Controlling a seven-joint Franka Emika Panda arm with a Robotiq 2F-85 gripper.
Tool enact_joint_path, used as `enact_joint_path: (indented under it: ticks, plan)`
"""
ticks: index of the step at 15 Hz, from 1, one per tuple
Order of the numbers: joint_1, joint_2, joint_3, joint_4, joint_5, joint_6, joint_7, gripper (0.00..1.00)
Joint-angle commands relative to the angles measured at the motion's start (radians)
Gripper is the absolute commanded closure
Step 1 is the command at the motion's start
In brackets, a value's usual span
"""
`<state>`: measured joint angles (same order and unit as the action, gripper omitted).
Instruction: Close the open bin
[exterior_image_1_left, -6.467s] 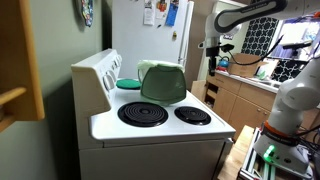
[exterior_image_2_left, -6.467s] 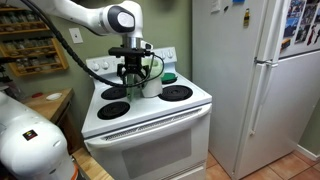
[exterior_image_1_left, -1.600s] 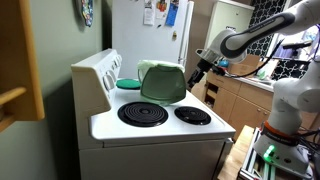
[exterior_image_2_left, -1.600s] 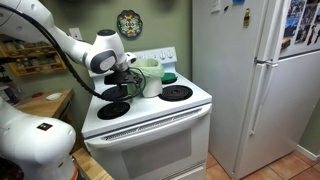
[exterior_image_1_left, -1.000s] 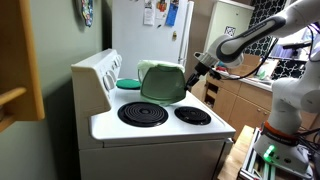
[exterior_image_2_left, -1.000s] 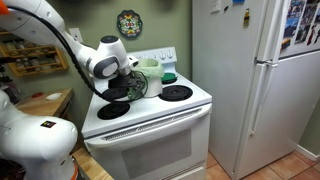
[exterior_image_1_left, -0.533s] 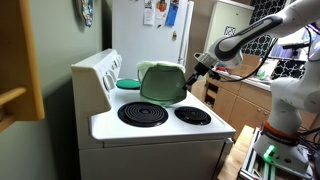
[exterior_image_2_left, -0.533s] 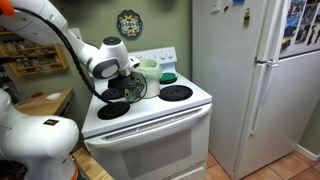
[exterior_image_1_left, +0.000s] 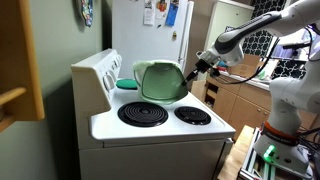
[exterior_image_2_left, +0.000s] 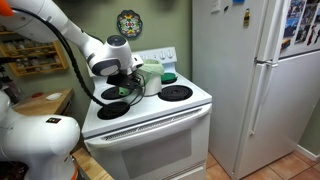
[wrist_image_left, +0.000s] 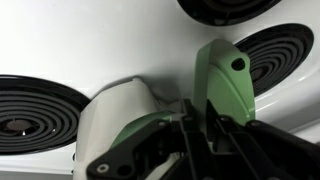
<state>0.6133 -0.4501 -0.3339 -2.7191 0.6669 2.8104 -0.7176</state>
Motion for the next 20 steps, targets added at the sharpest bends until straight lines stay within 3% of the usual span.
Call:
enact_joint_path:
  ticks: [1,6,7,13,14,15,20]
  plan:
    - [0.046,-0.019,-0.045,0.014,0.101,-0.059,0.017,0.96]
    - [0.075,-0.029,-0.077,0.036,0.261,-0.108,0.052,0.96]
    - [0.057,-0.007,-0.052,0.029,0.212,-0.082,0.027,0.86]
    - [0.062,-0.010,-0.057,0.037,0.243,-0.090,0.039,0.86]
    - [0.063,-0.010,-0.057,0.037,0.243,-0.090,0.040,0.96]
    - [0.067,-0.013,-0.060,0.045,0.259,-0.089,0.047,0.96]
    - [0.048,-0.003,-0.054,0.100,0.341,-0.097,0.228,0.96]
